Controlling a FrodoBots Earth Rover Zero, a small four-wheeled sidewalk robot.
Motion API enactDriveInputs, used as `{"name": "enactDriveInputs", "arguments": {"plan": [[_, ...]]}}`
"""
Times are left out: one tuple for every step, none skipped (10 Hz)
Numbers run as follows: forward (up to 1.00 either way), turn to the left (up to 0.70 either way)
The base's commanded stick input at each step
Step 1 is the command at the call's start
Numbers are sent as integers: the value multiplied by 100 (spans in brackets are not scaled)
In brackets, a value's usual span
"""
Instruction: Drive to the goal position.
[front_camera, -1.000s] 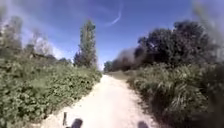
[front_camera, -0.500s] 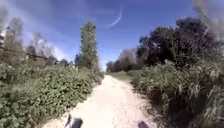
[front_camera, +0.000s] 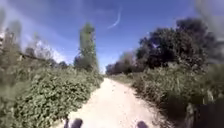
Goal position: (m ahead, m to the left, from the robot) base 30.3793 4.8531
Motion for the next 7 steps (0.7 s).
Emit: {"name": "enactDriveInputs", "arguments": {"plan": [[70, 0], [70, 0], [70, 0], [70, 0], [70, 0], [70, 0], [70, 0]]}}
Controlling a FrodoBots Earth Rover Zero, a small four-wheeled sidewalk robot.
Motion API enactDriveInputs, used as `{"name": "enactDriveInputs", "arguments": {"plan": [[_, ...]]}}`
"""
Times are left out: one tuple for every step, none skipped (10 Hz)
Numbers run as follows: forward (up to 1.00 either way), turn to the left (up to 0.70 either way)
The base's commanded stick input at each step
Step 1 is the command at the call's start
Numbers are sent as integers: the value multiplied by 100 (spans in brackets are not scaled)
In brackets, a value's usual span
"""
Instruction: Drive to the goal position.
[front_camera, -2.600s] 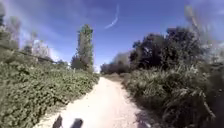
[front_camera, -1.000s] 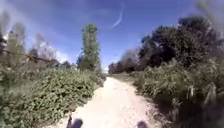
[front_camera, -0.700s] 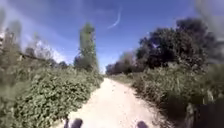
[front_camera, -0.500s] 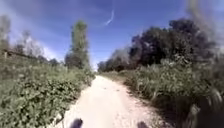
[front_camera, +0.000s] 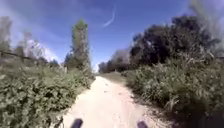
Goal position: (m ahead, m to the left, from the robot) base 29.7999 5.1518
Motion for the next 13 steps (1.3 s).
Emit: {"name": "enactDriveInputs", "arguments": {"plan": [[70, 0], [70, 0], [70, 0], [70, 0], [70, 0], [70, 0], [70, 0], [70, 0], [70, 0], [70, 0], [70, 0], [70, 0], [70, 0]]}}
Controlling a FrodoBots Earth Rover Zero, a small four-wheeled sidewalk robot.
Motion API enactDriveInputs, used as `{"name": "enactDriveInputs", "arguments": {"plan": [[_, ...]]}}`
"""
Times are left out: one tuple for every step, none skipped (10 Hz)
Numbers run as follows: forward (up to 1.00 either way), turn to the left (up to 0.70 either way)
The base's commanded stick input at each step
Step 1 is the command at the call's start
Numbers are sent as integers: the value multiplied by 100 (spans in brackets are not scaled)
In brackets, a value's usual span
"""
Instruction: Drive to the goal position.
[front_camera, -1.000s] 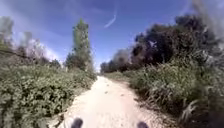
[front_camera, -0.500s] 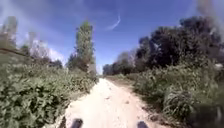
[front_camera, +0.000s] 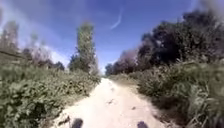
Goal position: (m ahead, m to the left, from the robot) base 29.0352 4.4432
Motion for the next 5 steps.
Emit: {"name": "enactDriveInputs", "arguments": {"plan": [[70, 0], [70, 0], [70, 0], [70, 0], [70, 0]]}}
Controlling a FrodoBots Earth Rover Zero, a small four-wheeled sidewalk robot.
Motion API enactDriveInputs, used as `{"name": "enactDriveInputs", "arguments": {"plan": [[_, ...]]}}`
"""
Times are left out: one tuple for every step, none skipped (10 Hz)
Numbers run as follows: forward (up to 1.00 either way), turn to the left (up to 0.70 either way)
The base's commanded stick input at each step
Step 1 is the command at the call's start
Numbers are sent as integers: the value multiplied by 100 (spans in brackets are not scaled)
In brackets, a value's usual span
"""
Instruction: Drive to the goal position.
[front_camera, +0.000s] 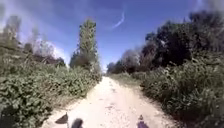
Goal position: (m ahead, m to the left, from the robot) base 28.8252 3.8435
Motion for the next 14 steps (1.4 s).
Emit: {"name": "enactDriveInputs", "arguments": {"plan": [[70, 0], [70, 0], [70, 0], [70, 0], [70, 0], [70, 0], [70, 0], [70, 0], [70, 0], [70, 0], [70, 0], [70, 0], [70, 0], [70, 0]]}}
